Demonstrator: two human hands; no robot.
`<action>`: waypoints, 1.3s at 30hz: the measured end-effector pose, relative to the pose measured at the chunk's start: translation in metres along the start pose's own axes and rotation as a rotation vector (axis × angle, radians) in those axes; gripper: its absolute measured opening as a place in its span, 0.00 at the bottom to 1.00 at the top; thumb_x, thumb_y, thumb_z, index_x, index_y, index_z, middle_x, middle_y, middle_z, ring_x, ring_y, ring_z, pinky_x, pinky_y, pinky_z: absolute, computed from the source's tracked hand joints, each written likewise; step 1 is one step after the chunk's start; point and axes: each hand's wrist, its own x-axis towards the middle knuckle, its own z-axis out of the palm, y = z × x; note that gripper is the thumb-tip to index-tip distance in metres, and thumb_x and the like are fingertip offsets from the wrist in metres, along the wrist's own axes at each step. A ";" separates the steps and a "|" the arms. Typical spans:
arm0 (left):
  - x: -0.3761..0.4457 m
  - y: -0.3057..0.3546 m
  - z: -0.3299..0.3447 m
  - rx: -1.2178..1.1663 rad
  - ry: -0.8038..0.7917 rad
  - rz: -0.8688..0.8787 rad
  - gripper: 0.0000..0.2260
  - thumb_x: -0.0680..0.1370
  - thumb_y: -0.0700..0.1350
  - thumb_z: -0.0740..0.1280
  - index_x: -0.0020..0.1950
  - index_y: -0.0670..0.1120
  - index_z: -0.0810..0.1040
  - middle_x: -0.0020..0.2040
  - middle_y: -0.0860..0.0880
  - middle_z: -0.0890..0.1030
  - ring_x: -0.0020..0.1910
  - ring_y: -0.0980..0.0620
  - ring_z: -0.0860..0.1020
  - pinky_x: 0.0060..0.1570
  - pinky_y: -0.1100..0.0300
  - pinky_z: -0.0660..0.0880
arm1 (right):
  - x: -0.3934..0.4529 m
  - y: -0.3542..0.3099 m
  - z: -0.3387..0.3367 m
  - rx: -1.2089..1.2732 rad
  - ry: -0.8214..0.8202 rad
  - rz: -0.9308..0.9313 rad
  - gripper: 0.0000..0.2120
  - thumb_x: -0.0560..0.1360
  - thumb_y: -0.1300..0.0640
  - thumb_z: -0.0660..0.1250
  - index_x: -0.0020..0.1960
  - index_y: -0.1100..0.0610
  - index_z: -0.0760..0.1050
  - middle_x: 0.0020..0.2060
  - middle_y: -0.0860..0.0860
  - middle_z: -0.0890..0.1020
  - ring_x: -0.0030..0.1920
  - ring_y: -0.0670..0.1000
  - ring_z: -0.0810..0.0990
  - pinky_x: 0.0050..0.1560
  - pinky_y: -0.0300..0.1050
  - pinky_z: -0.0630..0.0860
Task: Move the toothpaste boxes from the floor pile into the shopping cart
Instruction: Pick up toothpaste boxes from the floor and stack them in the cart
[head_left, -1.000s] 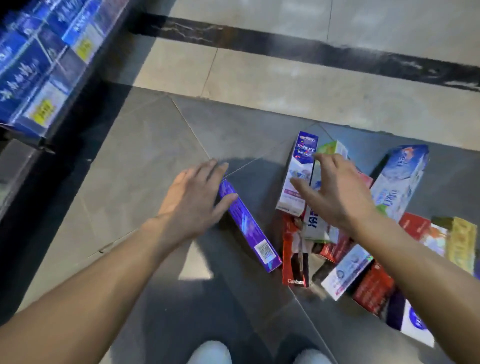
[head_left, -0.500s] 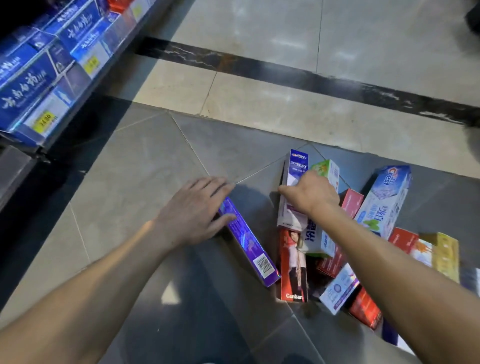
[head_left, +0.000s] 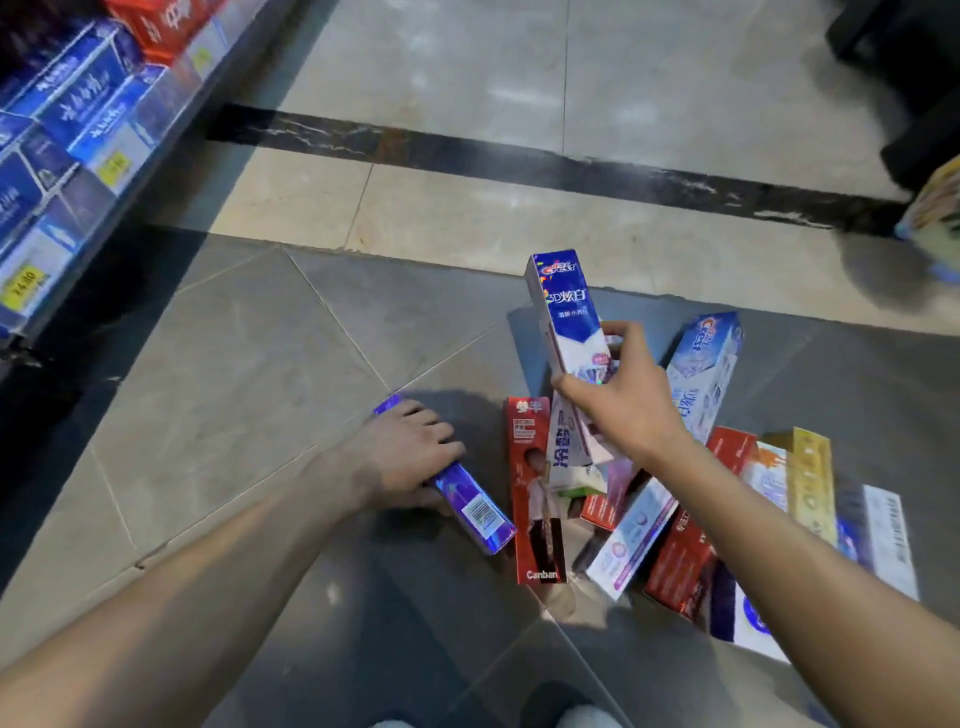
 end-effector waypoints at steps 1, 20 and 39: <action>-0.004 0.000 -0.004 -0.012 -0.007 -0.026 0.27 0.74 0.71 0.58 0.54 0.50 0.77 0.50 0.49 0.81 0.51 0.45 0.80 0.54 0.51 0.73 | -0.003 0.000 -0.004 0.022 0.006 0.018 0.27 0.70 0.55 0.77 0.61 0.48 0.64 0.44 0.38 0.77 0.43 0.42 0.81 0.40 0.46 0.80; -0.119 0.094 -0.430 -1.618 0.475 -0.959 0.10 0.80 0.56 0.67 0.42 0.53 0.75 0.32 0.58 0.80 0.30 0.64 0.77 0.30 0.71 0.69 | -0.173 -0.275 -0.226 0.373 -0.116 0.263 0.30 0.70 0.57 0.78 0.65 0.46 0.66 0.52 0.46 0.83 0.48 0.46 0.85 0.52 0.51 0.82; -0.201 0.204 -0.884 -1.809 0.323 -0.291 0.22 0.75 0.65 0.68 0.53 0.47 0.81 0.47 0.46 0.86 0.48 0.45 0.85 0.54 0.45 0.80 | -0.406 -0.568 -0.532 0.626 0.713 0.102 0.22 0.74 0.60 0.75 0.64 0.52 0.72 0.51 0.48 0.85 0.49 0.50 0.84 0.51 0.50 0.82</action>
